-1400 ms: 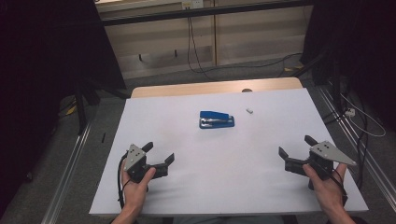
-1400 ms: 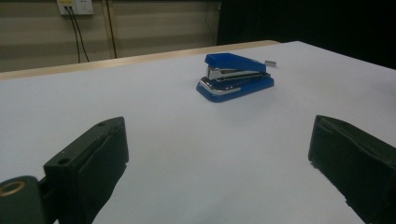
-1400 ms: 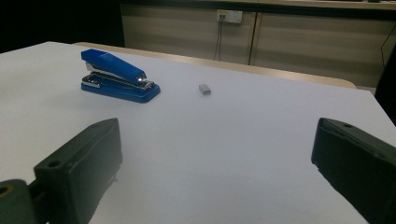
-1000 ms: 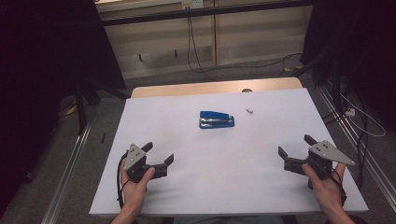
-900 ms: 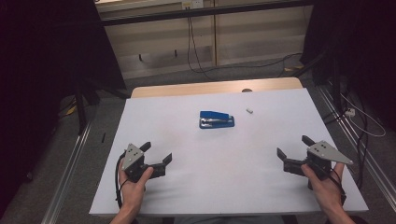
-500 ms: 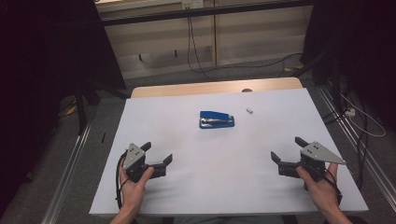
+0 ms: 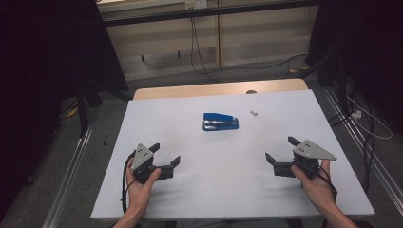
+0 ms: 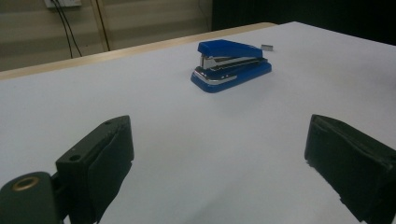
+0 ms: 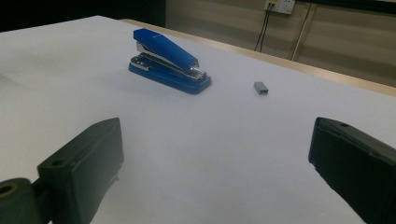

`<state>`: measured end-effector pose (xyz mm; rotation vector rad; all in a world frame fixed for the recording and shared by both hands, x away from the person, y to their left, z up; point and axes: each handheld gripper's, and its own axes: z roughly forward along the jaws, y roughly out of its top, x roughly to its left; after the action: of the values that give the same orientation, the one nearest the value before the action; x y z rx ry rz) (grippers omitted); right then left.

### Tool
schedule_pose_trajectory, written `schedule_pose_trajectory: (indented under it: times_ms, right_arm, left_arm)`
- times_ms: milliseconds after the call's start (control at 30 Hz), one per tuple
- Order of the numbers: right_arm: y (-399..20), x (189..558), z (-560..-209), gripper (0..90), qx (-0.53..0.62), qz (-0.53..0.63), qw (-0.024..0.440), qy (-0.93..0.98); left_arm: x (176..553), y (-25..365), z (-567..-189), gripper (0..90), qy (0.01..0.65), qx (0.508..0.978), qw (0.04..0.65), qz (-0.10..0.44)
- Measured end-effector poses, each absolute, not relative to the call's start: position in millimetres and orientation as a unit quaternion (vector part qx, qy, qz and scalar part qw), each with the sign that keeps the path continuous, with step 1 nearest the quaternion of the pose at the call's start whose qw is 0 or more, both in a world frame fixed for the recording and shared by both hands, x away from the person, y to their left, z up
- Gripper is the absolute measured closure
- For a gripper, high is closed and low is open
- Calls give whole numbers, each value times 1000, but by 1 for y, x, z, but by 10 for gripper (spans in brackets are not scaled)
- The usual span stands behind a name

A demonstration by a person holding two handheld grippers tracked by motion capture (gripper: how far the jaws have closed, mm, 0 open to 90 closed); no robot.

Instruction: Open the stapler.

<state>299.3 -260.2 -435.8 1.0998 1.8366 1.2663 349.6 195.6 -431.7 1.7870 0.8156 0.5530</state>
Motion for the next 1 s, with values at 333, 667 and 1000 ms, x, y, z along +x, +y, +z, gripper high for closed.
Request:
schedule_pose_trajectory:
  times_ms: [333,667,1000]
  right_arm:
    - [-248,309,-438,36,414,488,297,709]
    - [-238,318,-437,35,407,493,292,711]
    - [-226,332,-435,46,397,486,299,719]
  left_arm:
    - [354,177,-433,75,336,764,510,209]
    - [363,160,-432,51,299,780,511,204]
    - [380,145,-435,52,312,775,516,189]
